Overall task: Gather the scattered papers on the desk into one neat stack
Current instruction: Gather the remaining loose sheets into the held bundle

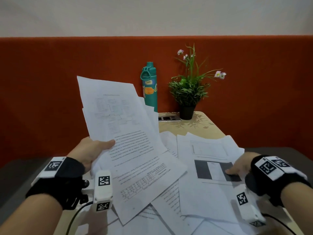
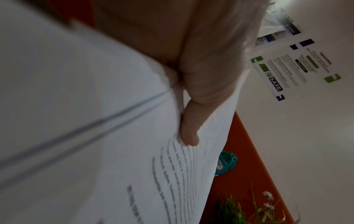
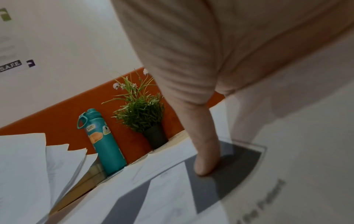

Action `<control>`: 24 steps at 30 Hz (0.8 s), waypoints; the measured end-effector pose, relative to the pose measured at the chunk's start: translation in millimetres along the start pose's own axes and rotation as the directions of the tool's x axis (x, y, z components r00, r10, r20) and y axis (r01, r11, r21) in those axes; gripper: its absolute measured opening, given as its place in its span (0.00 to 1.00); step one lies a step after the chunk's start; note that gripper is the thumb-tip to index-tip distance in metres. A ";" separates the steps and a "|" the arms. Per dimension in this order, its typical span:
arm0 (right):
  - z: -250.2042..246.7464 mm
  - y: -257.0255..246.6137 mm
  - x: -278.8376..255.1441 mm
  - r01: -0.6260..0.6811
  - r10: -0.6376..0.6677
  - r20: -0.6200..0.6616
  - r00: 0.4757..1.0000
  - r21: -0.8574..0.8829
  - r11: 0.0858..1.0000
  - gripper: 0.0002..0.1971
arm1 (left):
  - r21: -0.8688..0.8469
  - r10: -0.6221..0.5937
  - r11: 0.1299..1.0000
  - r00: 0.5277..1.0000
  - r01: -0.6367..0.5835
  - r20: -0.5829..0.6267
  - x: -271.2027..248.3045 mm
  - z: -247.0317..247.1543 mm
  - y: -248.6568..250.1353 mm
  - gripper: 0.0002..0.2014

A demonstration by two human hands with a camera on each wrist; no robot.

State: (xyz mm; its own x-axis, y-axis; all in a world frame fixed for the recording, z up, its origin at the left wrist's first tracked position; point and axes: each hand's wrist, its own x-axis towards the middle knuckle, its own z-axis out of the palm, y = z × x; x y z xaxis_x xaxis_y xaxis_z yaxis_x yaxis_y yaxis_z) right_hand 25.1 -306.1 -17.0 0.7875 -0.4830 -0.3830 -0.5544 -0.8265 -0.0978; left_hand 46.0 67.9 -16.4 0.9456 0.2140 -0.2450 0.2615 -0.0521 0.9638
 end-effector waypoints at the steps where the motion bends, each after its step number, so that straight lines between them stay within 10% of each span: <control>1: -1.8 -0.2 0.0 0.025 -0.025 -0.038 0.999 0.011 1.000 0.31 | 0.001 0.004 1.000 1.000 -0.004 -0.006 0.5 -1.6 0.1 0.20; 14: 18.1 -5.1 58.0 0.053 -0.050 -0.020 0.999 0.154 0.987 0.19 | -0.012 0.015 1.000 1.000 -0.015 -0.008 0.4 1.9 -9.8 0.22; 17: 9.9 -4.6 56.5 0.039 0.062 -0.200 0.978 0.470 0.882 0.19 | -0.036 0.032 0.999 0.999 -0.032 -0.015 1.4 -2.2 -11.8 0.21; 24: -2.5 7.7 38.5 0.179 0.016 -0.330 0.944 0.551 0.815 0.18 | -0.009 0.117 0.993 0.993 -0.117 0.019 -3.8 4.5 -11.9 0.18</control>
State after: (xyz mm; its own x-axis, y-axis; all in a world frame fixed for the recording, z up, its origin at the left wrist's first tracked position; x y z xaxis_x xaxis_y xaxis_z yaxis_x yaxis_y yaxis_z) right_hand 51.8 -331.8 -30.1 0.8233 -0.5645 -0.0596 -0.4590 -0.6003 -0.6549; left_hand 40.1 63.4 -27.3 0.9732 0.1879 -0.1328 0.1478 -0.0682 0.9867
